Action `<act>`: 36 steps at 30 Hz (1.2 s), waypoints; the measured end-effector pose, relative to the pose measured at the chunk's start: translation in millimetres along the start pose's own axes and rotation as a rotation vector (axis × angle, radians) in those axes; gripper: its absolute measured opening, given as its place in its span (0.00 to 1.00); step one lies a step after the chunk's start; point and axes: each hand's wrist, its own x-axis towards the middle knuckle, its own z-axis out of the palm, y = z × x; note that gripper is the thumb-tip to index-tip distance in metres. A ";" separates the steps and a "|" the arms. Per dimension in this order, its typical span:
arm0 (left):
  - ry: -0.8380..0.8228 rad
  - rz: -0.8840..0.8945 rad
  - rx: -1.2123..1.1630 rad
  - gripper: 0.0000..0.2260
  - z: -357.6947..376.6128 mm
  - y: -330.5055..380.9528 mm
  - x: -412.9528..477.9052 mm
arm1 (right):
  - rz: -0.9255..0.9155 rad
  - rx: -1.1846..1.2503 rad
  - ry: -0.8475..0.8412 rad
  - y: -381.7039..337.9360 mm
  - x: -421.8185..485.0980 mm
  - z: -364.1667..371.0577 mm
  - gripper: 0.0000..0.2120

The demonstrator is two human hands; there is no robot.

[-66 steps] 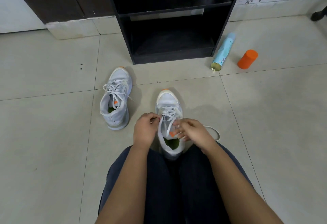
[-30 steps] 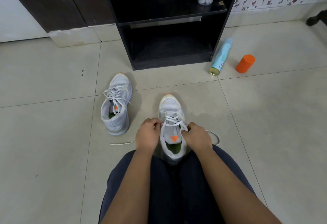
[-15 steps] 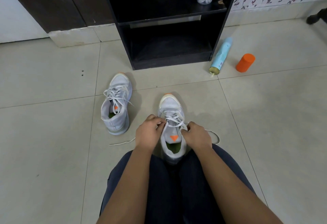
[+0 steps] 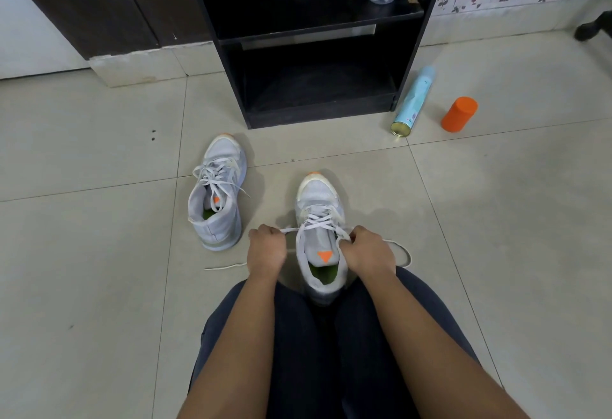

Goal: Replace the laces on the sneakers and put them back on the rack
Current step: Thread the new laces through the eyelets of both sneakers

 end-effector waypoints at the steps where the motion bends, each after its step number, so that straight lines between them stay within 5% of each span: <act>1: 0.047 0.027 0.078 0.11 1.5 -1.6 -1.0 | -0.002 0.002 0.001 -0.1 -0.3 0.0 0.12; 6: 0.304 0.157 -0.064 0.09 1.4 -1.8 -13.1 | 0.003 0.061 -0.071 2.0 -0.7 -1.8 0.11; 12: -0.072 0.038 -0.317 0.13 4.5 0.7 -32.7 | 0.116 0.745 -0.187 0.3 11.7 -12.2 0.07; 18: -0.177 -0.262 -0.794 0.07 15.6 16.2 -31.4 | 0.153 0.911 -0.071 -1.9 11.5 -11.6 0.09; 31: -0.092 -0.331 -0.951 0.05 17.6 7.4 -22.8 | 0.232 1.031 -0.124 -0.7 12.2 -13.2 0.09; 36: -0.032 -0.032 -0.864 0.08 17.9 15.4 -26.5 | 0.218 0.784 -0.095 -2.8 11.6 -13.9 0.15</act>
